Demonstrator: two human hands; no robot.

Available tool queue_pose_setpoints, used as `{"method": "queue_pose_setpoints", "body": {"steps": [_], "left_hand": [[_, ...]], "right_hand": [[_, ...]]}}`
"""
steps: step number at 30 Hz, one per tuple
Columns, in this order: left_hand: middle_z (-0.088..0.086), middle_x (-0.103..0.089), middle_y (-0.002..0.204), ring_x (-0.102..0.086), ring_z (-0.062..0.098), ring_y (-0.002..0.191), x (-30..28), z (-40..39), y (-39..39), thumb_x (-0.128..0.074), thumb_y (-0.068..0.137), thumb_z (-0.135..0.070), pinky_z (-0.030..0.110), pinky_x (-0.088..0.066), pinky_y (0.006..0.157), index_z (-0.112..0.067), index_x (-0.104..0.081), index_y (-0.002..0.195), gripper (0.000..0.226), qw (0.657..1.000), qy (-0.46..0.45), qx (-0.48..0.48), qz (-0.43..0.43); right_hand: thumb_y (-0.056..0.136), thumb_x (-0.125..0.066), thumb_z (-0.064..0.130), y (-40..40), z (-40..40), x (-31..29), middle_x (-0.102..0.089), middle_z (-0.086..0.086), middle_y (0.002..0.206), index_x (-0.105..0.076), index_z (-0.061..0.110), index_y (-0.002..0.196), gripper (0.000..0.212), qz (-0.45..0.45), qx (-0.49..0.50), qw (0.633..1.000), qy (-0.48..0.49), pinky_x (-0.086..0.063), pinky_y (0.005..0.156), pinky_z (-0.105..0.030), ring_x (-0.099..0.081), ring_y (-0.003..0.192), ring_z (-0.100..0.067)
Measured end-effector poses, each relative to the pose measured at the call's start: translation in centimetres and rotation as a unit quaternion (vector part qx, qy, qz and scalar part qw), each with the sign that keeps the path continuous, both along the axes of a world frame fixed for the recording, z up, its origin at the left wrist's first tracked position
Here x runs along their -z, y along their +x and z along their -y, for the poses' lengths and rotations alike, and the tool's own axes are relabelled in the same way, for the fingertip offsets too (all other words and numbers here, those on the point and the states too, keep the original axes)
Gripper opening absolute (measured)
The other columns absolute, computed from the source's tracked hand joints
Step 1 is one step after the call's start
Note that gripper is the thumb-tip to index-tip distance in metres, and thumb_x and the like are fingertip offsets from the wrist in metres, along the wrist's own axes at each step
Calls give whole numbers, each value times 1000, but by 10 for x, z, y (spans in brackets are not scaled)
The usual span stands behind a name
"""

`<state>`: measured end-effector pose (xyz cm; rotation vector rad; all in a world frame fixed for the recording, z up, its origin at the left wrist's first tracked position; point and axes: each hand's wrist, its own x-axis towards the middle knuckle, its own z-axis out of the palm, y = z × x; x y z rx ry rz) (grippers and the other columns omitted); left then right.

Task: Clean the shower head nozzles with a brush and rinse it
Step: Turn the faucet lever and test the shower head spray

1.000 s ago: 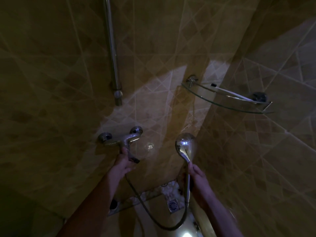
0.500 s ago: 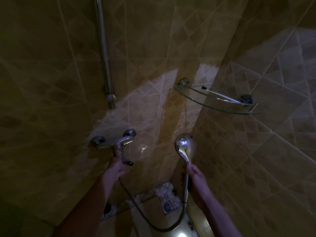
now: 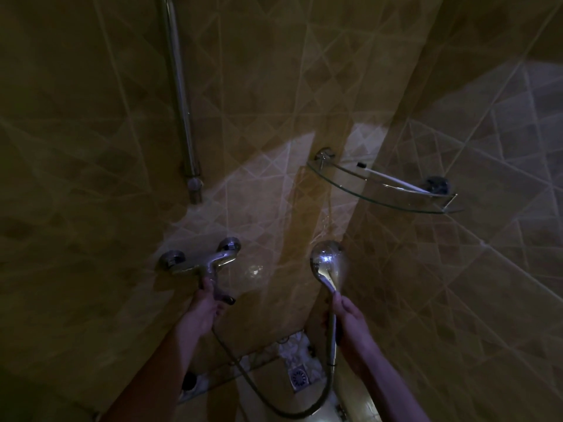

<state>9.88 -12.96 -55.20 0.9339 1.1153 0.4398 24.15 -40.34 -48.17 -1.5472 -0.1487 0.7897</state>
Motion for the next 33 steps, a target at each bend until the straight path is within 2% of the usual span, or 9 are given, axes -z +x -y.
{"method": "queue_pose_setpoints", "body": {"steps": [5, 10, 12, 15, 18, 21, 24, 31, 33], "left_hand": [[10, -54, 75, -58, 13, 44, -5, 3, -3, -30, 100, -44, 27, -40, 52, -15, -49, 93, 35, 998, -37, -6, 60], [14, -62, 70, -63, 23, 56, 1, 7, 0, -31, 103, -34, 31, -44, 65, 6, -44, 128, 49, 998, -18, -32, 56], [21, -62, 86, -68, 22, 56, 2, 13, 5, -33, 103, -30, 36, -47, 68, 11, -44, 128, 49, 998, 2, -45, 46], [24, -60, 105, -66, 24, 68, -3, 19, 4, -44, 102, -22, 34, -48, 67, -3, -55, 114, 24, 999, 30, -29, -9], [27, -54, 123, -60, 23, 87, -7, 20, 6, -49, 97, -5, 27, -46, 56, -4, -43, 139, 42, 996, 34, 16, -84], [19, -53, 89, -60, 23, 67, -27, 25, -5, -44, 101, -34, 23, -43, 42, -4, -49, 128, 41, 995, -20, 37, -91], [11, -52, 77, -50, 22, 65, -42, 20, -23, -37, 88, -69, 29, -40, 55, -7, -54, 91, 64, 990, -37, 86, -109], [11, -55, 82, -51, 20, 69, -65, 28, -58, -42, 101, -36, 28, -42, 60, -11, -53, 88, 30, 996, 2, 79, -44], [10, -54, 76, -52, 19, 63, -70, 35, -65, -44, 101, -27, 28, -40, 57, -10, -53, 84, 26, 995, 23, 79, -56]], "right_hand": [[86, -56, 46, 1, 1, -12, -64, -17, 91, -63, 2, 103, 48, -1, 15, 1000, 24, -49, 86, -50, -59, 85, -31], [85, -57, 49, 2, 4, -17, -64, -16, 90, -63, 3, 102, 50, -2, 25, 999, 24, -49, 86, -50, -59, 84, -30], [83, -59, 52, 3, 6, -17, -66, -13, 87, -68, 9, 97, 46, -5, 25, 999, 27, -50, 83, -47, -60, 82, -29], [84, -59, 51, 3, 11, -20, -66, -3, 72, -71, 17, 85, 36, -10, 30, 999, 18, -51, 70, -39, -60, 72, -21], [92, -54, 46, 3, 16, -21, -64, 1, 64, -71, 20, 81, 33, -20, 33, 999, 13, -49, 66, -35, -60, 67, -18], [93, -53, 45, 2, 23, -25, -66, 0, 67, -72, 18, 88, 33, -38, 30, 999, 15, -51, 65, -34, -62, 65, -16], [95, -50, 45, -1, 27, -31, -67, -2, 69, -71, 16, 94, 35, -33, 26, 999, 5, -51, 63, -33, -63, 66, -16], [91, -51, 52, -7, 20, -47, -65, -4, 76, -65, 13, 100, 42, -65, -33, 997, 28, -50, 63, -31, -61, 67, -17], [90, -55, 47, -7, 16, -54, -67, -12, 90, -64, 8, 108, 44, -43, -47, 997, 31, -55, 78, -43, -65, 81, -27]]}}
